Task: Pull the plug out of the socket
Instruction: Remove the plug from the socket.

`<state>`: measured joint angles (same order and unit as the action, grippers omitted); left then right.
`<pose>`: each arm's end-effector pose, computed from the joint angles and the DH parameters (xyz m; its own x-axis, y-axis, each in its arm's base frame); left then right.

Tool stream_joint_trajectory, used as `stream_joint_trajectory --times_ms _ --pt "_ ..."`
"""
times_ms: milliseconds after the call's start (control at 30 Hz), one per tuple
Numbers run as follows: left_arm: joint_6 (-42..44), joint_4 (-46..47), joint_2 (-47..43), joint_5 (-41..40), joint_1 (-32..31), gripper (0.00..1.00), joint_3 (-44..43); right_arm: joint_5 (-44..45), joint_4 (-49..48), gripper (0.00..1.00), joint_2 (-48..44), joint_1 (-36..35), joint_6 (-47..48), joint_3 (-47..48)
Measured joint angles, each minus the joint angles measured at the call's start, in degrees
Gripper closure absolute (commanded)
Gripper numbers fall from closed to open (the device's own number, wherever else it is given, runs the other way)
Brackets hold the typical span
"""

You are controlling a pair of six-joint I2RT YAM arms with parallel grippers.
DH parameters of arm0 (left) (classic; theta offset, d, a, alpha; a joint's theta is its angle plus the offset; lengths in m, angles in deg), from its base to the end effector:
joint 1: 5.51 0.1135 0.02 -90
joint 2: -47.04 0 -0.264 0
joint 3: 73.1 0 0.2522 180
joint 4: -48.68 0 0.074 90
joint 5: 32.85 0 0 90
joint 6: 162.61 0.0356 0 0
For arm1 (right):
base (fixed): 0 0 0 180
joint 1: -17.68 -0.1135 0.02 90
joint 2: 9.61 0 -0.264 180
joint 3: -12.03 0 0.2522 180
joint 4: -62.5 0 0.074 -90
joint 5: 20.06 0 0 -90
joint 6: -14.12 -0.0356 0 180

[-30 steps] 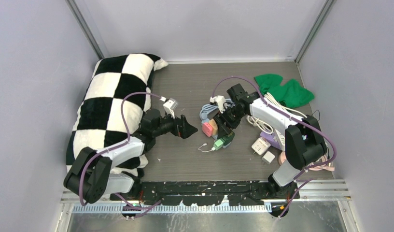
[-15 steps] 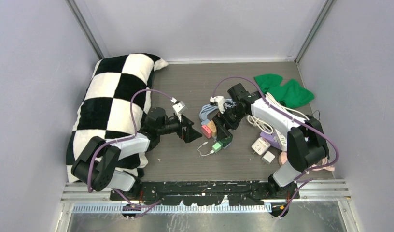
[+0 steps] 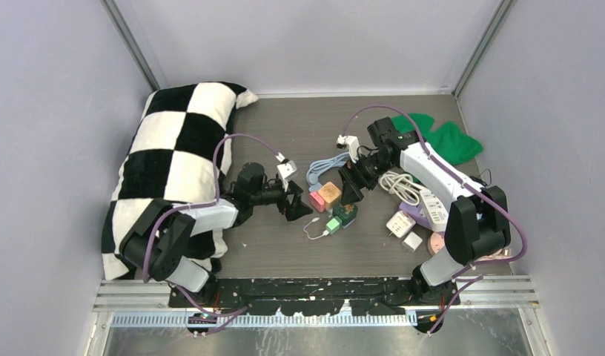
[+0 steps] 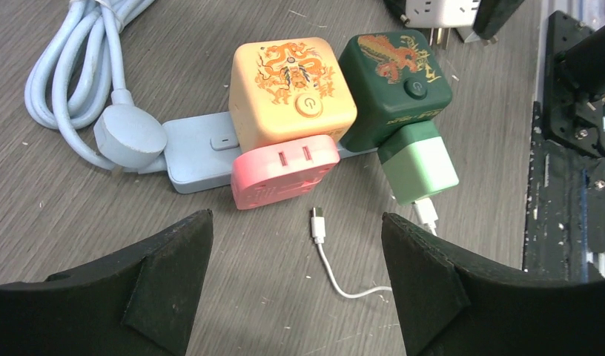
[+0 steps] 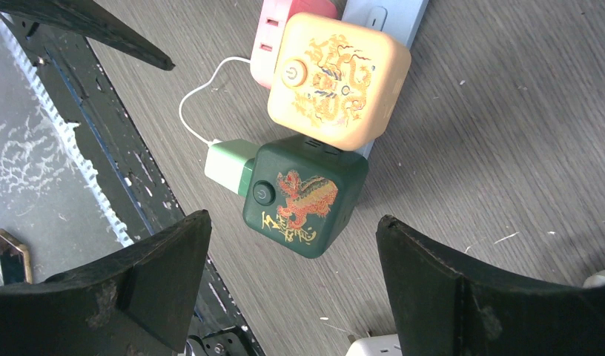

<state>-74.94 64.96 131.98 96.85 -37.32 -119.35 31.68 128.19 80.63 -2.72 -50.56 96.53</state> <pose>0.2322 -0.1708 0.1802 -0.3606 0.1869 -0.9138 0.8935 0.3505 -0.2809 0.2777 0.1268 0.2556 -0.6070 -0.5840 -0.5389 -0.7945 0.4618 0.3944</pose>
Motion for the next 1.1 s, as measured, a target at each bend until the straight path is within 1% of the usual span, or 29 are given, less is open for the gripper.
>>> stream_joint_trajectory --times_ms 300,467,833,1100 --pt "6.05 -0.46 6.4 -1.53 -2.82 0.11 -4.46 -1.95 0.0 0.14 0.0 0.24 -0.13 -0.02" --pt "9.35 -0.76 8.39 -1.25 -3.34 0.11 -5.55 -1.99 0.0 0.14 0.0 0.42 -0.17 -0.04" --pt "13.55 -1.99 9.11 1.73 -4.66 0.15 -7.61 -2.36 0.35 0.14 0.02 0.76 -0.02 -0.04" --pt "14.53 -2.62 7.96 1.18 -4.94 0.17 -6.43 -2.4 0.46 0.14 0.02 0.76 0.04 -0.04"
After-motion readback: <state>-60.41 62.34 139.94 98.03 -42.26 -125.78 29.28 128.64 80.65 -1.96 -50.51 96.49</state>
